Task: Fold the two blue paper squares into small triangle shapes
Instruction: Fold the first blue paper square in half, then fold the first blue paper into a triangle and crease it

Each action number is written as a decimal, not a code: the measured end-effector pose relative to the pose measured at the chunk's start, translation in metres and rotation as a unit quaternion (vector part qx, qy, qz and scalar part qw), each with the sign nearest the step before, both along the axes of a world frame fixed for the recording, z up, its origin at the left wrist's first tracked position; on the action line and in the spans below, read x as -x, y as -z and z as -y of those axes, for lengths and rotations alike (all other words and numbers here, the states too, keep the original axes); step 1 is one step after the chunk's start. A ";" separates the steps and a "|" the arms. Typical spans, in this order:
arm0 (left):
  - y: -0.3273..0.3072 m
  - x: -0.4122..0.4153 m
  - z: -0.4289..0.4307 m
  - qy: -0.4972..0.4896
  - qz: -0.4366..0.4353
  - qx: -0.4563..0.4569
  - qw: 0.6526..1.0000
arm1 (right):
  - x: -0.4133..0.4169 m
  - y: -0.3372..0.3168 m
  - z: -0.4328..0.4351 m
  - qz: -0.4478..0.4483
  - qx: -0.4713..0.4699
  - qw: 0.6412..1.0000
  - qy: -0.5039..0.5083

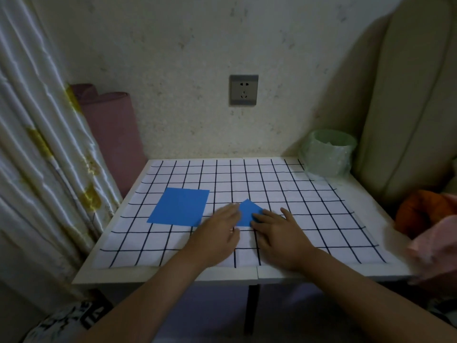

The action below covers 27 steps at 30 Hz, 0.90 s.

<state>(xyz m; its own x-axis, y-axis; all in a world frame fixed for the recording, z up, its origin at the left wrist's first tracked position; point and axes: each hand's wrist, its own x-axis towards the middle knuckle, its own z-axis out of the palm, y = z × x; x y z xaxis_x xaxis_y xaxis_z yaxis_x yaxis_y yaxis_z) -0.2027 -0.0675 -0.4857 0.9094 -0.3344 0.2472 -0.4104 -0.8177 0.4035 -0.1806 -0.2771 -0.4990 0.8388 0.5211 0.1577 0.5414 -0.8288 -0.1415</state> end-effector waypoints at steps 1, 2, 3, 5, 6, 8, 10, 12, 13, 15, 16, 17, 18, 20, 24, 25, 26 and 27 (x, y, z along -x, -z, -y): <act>0.004 0.001 0.006 0.027 -0.036 -0.009 0.999 | 0.000 0.000 0.000 -0.001 0.001 1.000 -0.001; 0.009 0.002 0.011 0.041 -0.066 -0.023 0.997 | 0.000 0.000 0.000 -0.005 0.003 1.000 -0.002; 0.014 0.002 0.014 0.047 -0.086 -0.043 0.994 | 0.000 0.000 0.001 -0.009 0.005 1.000 -0.004; 0.019 0.002 0.016 0.048 -0.099 -0.073 0.991 | 0.000 0.001 0.004 -0.012 0.016 1.000 -0.006; 0.019 0.002 0.015 0.045 -0.098 -0.075 0.991 | 0.001 0.001 0.006 -0.011 0.023 1.000 -0.006; 0.019 0.002 0.014 0.037 -0.086 -0.076 0.993 | 0.003 0.001 0.010 -0.003 0.040 0.999 0.000; 0.018 0.001 0.016 0.032 -0.068 -0.091 0.993 | 0.004 -0.001 0.015 0.013 0.054 0.998 0.013; 0.016 0.000 0.019 0.026 -0.067 -0.106 0.992 | 0.005 -0.003 0.021 0.019 0.057 0.998 0.034; 0.014 0.000 0.021 0.023 -0.069 -0.113 0.991 | 0.006 -0.004 0.025 0.020 0.057 0.997 0.047; 0.011 -0.002 0.025 0.017 -0.072 -0.126 0.989 | 0.009 -0.006 0.033 0.030 0.063 0.995 0.072; 0.009 -0.002 0.027 0.015 -0.073 -0.136 0.988 | 0.011 -0.007 0.037 0.035 0.068 0.993 0.085; 0.008 -0.003 0.029 0.013 -0.072 -0.148 0.986 | 0.012 -0.008 0.040 0.036 0.069 0.992 0.096; 0.006 -0.004 0.031 0.013 -0.069 -0.162 0.984 | 0.014 -0.009 0.043 0.034 0.065 0.992 0.105; 0.004 -0.004 0.036 0.013 -0.063 -0.189 0.980 | 0.017 -0.009 0.046 0.026 0.064 0.991 0.117; 0.001 -0.006 0.043 0.009 -0.058 -0.215 0.975 | 0.019 -0.008 0.049 0.025 0.082 0.985 0.147; 0.001 -0.006 0.043 0.009 -0.062 -0.212 0.975 | 0.019 -0.009 0.049 0.025 0.078 0.985 0.151; 0.001 -0.007 0.043 0.008 -0.066 -0.209 0.976 | 0.018 -0.010 0.050 0.025 0.072 0.985 0.153; 0.001 -0.007 0.043 0.009 -0.065 -0.205 0.977 | 0.018 -0.011 0.050 0.026 0.067 0.985 0.155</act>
